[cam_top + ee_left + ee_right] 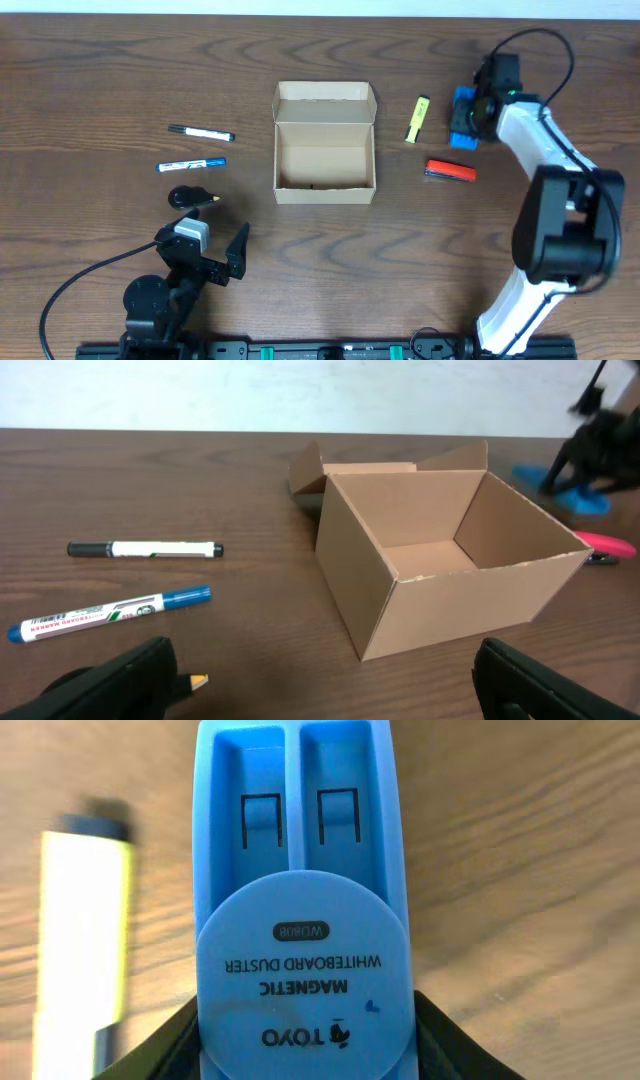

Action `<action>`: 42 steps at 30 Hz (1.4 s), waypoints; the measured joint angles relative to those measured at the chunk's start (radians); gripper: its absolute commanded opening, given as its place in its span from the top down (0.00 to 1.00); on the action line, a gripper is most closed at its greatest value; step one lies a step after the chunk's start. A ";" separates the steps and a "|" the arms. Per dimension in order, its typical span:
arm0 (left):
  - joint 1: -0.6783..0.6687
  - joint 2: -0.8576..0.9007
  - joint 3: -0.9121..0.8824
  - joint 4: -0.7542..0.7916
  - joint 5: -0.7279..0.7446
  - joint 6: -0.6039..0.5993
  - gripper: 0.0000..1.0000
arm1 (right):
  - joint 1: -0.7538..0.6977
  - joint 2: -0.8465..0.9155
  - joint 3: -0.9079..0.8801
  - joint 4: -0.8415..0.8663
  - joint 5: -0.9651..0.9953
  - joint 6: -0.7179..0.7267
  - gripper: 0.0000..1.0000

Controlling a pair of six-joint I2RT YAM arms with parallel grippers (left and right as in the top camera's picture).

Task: Pack container
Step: 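Carry the duster over the box and lower it inside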

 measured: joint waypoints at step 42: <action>0.000 0.000 0.000 0.000 0.000 0.000 0.05 | 0.573 -0.085 0.079 -0.330 -0.417 -1.015 0.72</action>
